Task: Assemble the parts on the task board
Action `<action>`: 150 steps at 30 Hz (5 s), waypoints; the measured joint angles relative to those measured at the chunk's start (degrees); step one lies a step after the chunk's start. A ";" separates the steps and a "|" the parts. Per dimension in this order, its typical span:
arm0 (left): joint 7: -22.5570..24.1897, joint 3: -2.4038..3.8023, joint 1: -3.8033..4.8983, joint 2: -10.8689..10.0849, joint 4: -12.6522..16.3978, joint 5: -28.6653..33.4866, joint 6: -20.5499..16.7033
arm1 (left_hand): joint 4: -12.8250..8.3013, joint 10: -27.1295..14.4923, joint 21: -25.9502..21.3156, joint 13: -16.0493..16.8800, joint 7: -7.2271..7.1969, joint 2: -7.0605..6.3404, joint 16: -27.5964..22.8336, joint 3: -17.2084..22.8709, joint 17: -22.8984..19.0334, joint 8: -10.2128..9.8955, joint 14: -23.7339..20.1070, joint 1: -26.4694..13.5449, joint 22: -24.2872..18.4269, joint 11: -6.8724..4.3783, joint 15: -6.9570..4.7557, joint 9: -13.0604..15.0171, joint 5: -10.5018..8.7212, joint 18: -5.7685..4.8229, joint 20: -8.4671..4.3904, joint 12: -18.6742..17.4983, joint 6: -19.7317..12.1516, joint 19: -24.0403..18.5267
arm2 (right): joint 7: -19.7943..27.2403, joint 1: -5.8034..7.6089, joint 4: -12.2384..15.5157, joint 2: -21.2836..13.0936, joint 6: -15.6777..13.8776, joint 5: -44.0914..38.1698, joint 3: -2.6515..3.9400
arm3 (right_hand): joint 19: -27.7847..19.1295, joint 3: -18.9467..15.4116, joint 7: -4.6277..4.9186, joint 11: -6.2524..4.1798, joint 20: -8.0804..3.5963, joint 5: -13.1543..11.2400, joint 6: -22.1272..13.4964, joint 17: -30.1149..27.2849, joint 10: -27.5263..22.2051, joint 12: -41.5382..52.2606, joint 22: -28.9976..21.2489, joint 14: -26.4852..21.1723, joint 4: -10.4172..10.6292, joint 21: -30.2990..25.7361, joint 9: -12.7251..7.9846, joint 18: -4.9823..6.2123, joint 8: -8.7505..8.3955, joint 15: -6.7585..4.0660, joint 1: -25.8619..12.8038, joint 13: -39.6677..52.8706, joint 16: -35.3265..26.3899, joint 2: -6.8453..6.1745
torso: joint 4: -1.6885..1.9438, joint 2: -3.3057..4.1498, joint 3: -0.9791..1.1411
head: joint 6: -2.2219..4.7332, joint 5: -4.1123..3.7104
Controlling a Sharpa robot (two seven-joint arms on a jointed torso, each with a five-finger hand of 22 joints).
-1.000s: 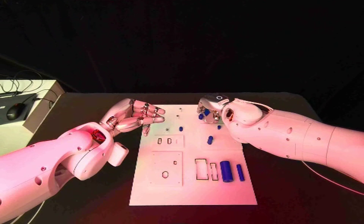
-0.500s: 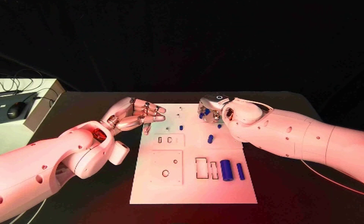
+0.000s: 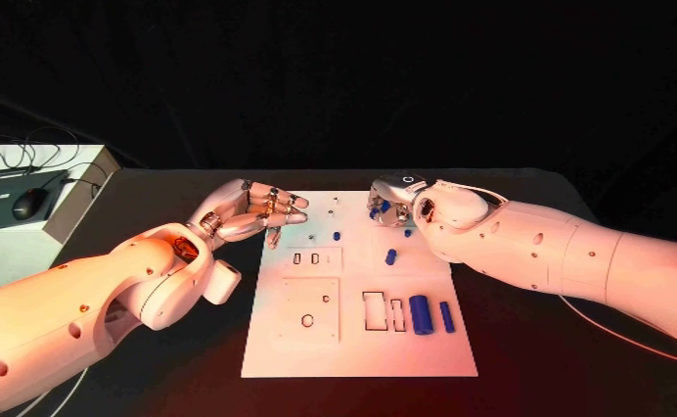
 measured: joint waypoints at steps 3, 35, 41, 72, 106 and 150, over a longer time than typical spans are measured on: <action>0.00 0.00 0.00 0.00 -0.04 0.03 0.00 | 0.00 0.00 -0.02 0.00 0.00 0.00 -0.22 0.00 -0.05 0.00 0.00 0.00 0.06 0.00 0.00 0.00 0.00 0.00 0.00 0.00 0.00 0.00 | 0.01 0.00 0.04 -0.01 -0.15 0.03 -0.01 | 0.30 0.00 -0.15 -0.06 -0.14 -0.22 0.77 0.00 0.75 -0.14 0.12 0.01 0.00 -0.28 0.01 -0.28 0.18 0.00 0.31 0.00 0.00 0.31 | 0.01 -0.02 0.00 | -0.01 0.04; 0.05 0.00 0.00 -0.11 -1.03 0.30 -0.04 | -0.16 0.00 -0.28 -0.11 -0.02 0.00 -0.22 0.16 -0.18 0.00 -0.20 0.00 0.28 0.00 0.20 0.00 0.00 0.01 0.09 -0.50 0.01 0.08 | -4.77 1.50 2.36 3.30 -7.96 -3.11 0.02 | 1.20 -1.71 -0.83 -0.70 -0.62 0.05 1.86 0.31 2.14 -0.45 2.22 0.02 0.86 -2.88 0.11 -0.80 0.22 -0.43 1.28 0.11 0.00 -1.79 | 0.13 0.02 -0.10 | 0.62 0.31; 0.05 0.00 0.00 -0.18 -0.82 0.32 -0.06 | -0.16 0.00 -0.28 -0.11 -0.02 0.00 -0.22 0.16 -0.25 0.00 -0.20 0.00 0.35 0.00 0.20 0.00 0.00 0.01 0.09 -0.50 0.01 0.08 | -5.74 1.48 0.82 5.15 -9.24 -3.84 0.02 | 1.19 -1.69 -0.83 -0.70 -0.61 0.40 1.86 0.31 2.13 -0.45 2.93 0.03 0.88 -3.15 0.09 -0.78 0.22 -0.43 1.04 0.11 0.00 -2.02 | 0.28 0.14 -0.14 | 0.79 0.33; 0.04 0.41 0.01 -0.42 0.63 0.36 -0.16 | -0.32 0.00 -0.66 -0.10 -0.12 0.00 -0.22 0.32 -0.38 0.00 -0.20 0.00 0.53 0.00 0.20 0.00 0.00 0.02 0.10 -0.85 0.10 0.09 | -6.50 1.09 -3.18 7.85 -10.64 -4.57 0.02 | 1.38 -1.52 -0.43 -0.28 -0.40 0.71 1.43 0.59 1.70 -0.44 5.72 0.03 0.70 -4.70 -0.01 -1.13 0.21 -0.43 1.07 0.09 0.00 -2.47 | 1.83 1.99 -1.31 | 1.58 -0.13; 0.03 0.48 0.01 -0.25 0.56 0.50 -0.14 | -0.49 0.00 -0.92 -0.09 -0.01 0.00 -0.22 0.15 -0.51 0.00 -0.20 0.00 0.86 0.00 0.20 0.00 0.00 0.02 0.11 -0.85 -0.02 0.10 | -6.03 0.79 -5.33 8.75 -10.55 -4.34 0.01 | 1.56 -1.52 0.16 0.23 -0.18 0.70 0.44 0.57 0.18 -0.44 6.51 0.03 0.70 -5.79 0.05 -0.57 0.12 -0.43 0.54 0.09 -0.23 -2.99 | 1.94 2.09 -1.43 | 0.67 0.19; 0.01 0.48 0.01 -0.24 -0.18 0.85 -0.14 | -0.48 0.00 -1.29 -0.08 0.07 0.00 -0.22 0.15 -0.59 0.00 -0.20 0.00 1.10 0.00 0.20 0.00 0.00 0.03 0.11 -1.06 -0.10 0.10 | -3.68 0.73 -3.82 7.39 -12.16 -0.44 0.00 | 3.22 -3.69 0.77 0.72 0.77 2.25 -4.65 0.07 -1.52 -0.19 8.60 0.03 -0.42 -9.77 -0.04 0.50 0.13 0.55 2.86 0.08 -1.79 -4.09 | 1.77 2.15 -1.41 | 0.63 0.59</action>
